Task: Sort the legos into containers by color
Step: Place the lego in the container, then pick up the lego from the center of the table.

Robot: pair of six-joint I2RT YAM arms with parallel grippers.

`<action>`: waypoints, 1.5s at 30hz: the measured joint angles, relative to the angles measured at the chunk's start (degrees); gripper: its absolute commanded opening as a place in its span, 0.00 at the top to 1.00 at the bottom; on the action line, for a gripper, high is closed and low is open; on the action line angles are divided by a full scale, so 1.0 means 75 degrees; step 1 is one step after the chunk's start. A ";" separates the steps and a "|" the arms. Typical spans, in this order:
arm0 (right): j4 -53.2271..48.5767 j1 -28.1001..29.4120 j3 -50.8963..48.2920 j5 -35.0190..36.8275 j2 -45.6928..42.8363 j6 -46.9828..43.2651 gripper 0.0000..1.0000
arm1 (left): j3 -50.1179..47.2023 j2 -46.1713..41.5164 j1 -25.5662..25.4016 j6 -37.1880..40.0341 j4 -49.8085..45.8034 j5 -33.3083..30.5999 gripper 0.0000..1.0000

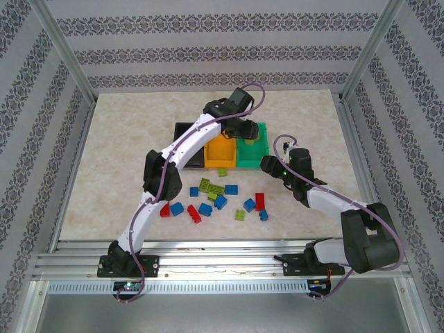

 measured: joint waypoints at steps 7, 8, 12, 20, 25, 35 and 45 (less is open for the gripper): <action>0.0087 0.0268 0.0000 0.0009 0.0044 -0.0061 0.47 | -0.0688 -0.0420 0.0000 0.0201 -0.0536 -0.0274 0.33; 0.0079 0.0449 0.0000 0.0044 0.0044 -0.0096 0.47 | -0.1285 -0.0784 0.0000 0.0227 -0.0475 -0.0358 0.32; 0.0000 0.1370 0.0067 0.0233 0.0044 -0.0393 0.47 | -0.4217 -0.2719 0.0023 0.0216 0.0189 -0.0560 0.33; -0.0157 0.2900 0.0976 0.0548 0.1049 -0.0816 0.45 | -0.9259 -0.6563 0.0323 -0.0318 0.2122 -0.0749 0.33; -0.0484 0.3174 0.1521 0.0551 0.2037 -0.0819 0.44 | -1.0861 -0.7682 0.0396 -0.0632 0.2684 -0.0979 0.33; -0.1996 0.3214 0.3165 0.1017 0.3506 -0.1294 0.43 | -1.2187 -0.8871 0.0469 -0.1102 0.3299 -0.1084 0.33; -0.2903 0.3252 0.4240 0.1306 0.4269 -0.1781 0.43 | -1.2767 -0.9215 0.0469 -0.1373 0.3631 -0.1067 0.33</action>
